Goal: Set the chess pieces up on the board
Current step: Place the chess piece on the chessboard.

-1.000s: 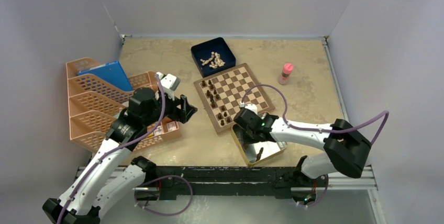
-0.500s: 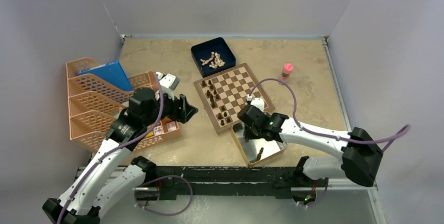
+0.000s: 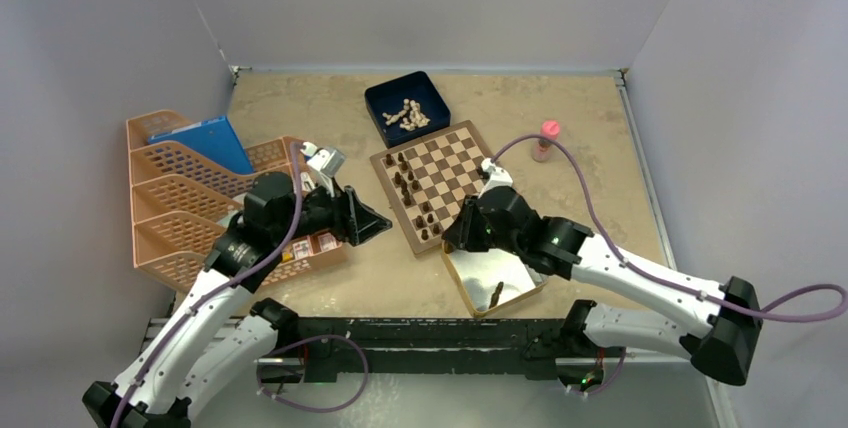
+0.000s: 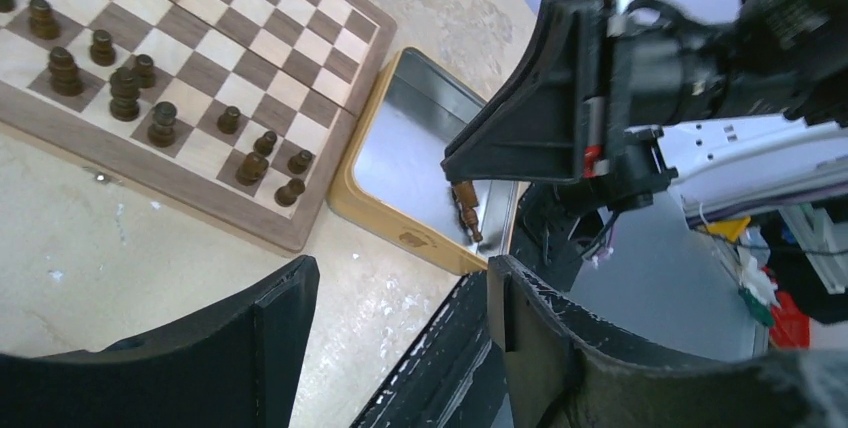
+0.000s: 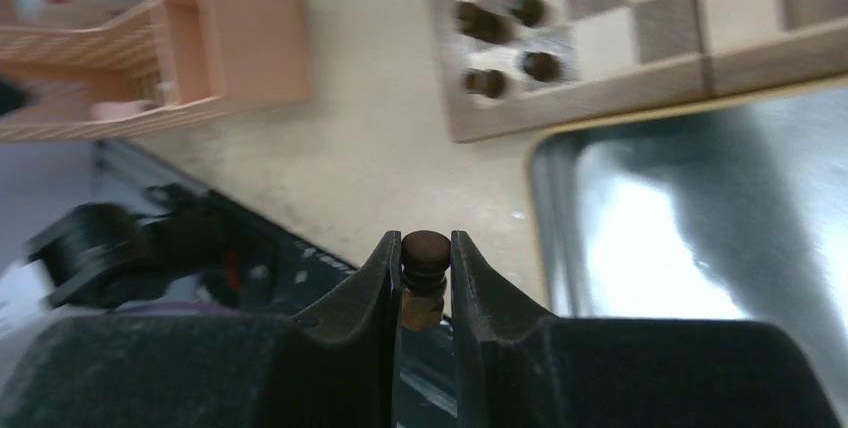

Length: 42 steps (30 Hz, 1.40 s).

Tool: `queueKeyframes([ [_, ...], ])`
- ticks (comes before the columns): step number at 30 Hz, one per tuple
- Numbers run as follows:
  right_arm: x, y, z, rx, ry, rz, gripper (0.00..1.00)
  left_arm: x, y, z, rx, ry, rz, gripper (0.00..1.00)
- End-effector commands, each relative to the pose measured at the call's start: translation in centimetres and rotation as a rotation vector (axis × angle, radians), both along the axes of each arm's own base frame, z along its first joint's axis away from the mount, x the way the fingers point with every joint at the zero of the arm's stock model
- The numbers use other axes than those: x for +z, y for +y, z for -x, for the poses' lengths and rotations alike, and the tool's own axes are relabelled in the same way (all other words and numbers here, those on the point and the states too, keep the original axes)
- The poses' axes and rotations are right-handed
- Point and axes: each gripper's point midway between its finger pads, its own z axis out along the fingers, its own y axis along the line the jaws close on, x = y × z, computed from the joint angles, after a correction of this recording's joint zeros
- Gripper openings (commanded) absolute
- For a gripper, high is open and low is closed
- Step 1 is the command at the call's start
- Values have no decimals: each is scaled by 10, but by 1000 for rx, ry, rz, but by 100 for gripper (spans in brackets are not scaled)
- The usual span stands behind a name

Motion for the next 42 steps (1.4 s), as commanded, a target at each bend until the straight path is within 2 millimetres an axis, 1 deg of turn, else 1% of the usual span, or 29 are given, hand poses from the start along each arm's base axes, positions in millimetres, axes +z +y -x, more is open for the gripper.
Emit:
queueKeyframes([
  [1,63,32,7,113,-107,-270,17,20,-14,5,-130,-81,32,62],
  [5,91,41,5,70,-111,-429,17,4,-22,4,-142,51,48,61],
  [7,107,47,0,23,-105,-531,18,6,-28,8,-162,109,92,60],
  [9,121,54,-1,-4,-83,-660,20,14,-31,12,-172,114,157,57],
  [10,126,57,-1,-18,-65,-726,19,20,-31,12,-167,89,185,56],
  [12,131,60,0,-39,-19,-837,18,35,-31,5,-148,-28,226,55],
  [15,135,60,-6,-98,20,-935,19,50,-25,-15,-65,-150,211,55],
  [17,143,59,-12,-147,36,-996,19,60,-23,-23,-36,-219,208,55],
  [23,164,60,-24,-236,110,-1143,20,82,-17,-32,1,-414,223,52],
  [28,172,60,-37,-315,171,-1245,20,103,-11,-42,45,-540,200,49],
  [30,175,62,-43,-349,178,-1264,21,110,-10,-39,35,-601,194,49],
  [32,183,66,-50,-362,171,-1276,21,118,-9,-34,24,-659,203,50],
  [35,196,73,-57,-365,172,-1308,21,122,-8,-26,8,-710,229,50],
  [38,198,76,-63,-386,201,-1336,21,123,-12,-22,-37,-733,223,50],
  [42,200,84,-68,-347,235,-1376,20,114,-19,-26,-89,-757,166,48],
])
